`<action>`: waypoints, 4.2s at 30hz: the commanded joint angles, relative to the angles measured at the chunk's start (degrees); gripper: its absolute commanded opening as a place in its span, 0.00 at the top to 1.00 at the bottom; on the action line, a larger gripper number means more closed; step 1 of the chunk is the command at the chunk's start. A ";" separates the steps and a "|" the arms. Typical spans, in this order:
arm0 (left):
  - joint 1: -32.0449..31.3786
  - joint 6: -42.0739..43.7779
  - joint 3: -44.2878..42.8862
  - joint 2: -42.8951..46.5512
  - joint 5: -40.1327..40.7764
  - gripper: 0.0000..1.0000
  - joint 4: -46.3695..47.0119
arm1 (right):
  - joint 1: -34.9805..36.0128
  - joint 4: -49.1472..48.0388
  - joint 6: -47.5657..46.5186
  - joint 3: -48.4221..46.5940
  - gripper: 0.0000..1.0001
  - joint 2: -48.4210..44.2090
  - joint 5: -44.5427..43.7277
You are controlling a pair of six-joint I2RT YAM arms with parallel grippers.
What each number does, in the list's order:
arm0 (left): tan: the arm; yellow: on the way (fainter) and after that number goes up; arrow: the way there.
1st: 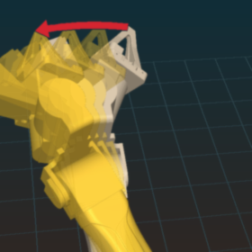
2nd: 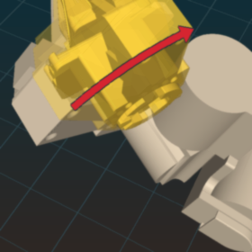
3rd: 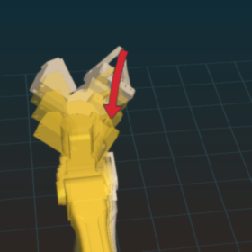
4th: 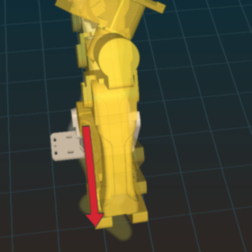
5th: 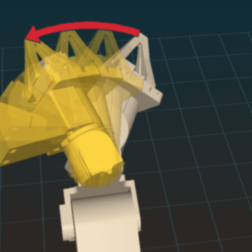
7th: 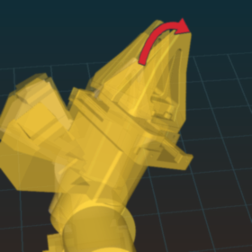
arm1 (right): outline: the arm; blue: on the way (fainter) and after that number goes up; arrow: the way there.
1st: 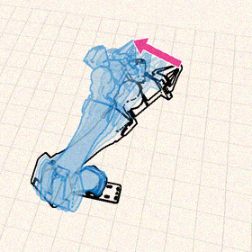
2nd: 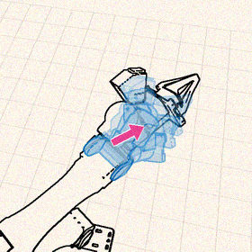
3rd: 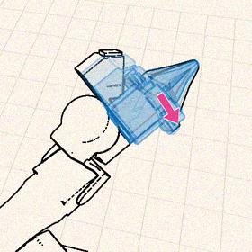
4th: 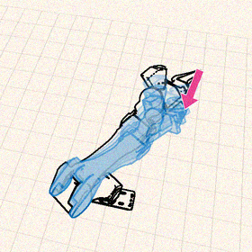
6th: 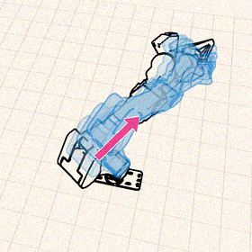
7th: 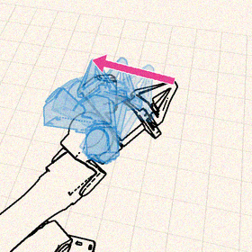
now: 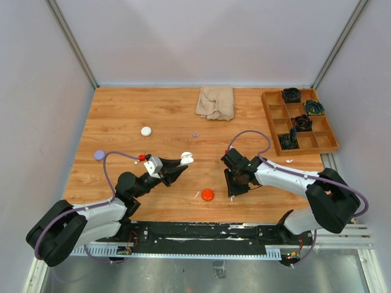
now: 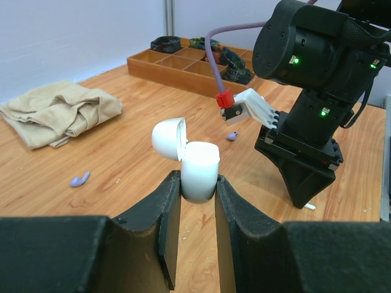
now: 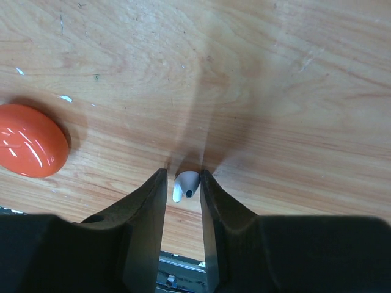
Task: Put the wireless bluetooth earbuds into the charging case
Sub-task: Pick up the earbud from the center of the board, then place the earbud in the charging case.
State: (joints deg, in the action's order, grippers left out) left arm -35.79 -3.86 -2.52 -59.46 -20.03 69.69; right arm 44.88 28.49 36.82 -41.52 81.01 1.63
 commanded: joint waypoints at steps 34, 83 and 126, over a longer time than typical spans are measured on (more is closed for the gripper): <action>0.28 -2.14 1.68 -0.36 1.43 1.00 9.55 | 0.83 1.60 -10.47 -9.03 0.88 -5.07 -1.98; 0.27 -11.63 -4.41 -5.42 -10.32 1.00 26.84 | 2.39 -62.28 -24.87 3.44 0.92 -26.20 28.81; 0.20 -15.34 -4.77 -2.41 -11.16 1.00 31.40 | 5.22 -72.12 -20.61 6.87 0.92 -20.74 27.95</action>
State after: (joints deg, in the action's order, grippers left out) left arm -35.79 -19.44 -5.89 -62.85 -31.68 87.68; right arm 48.88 -39.94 14.35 -35.62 59.92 28.53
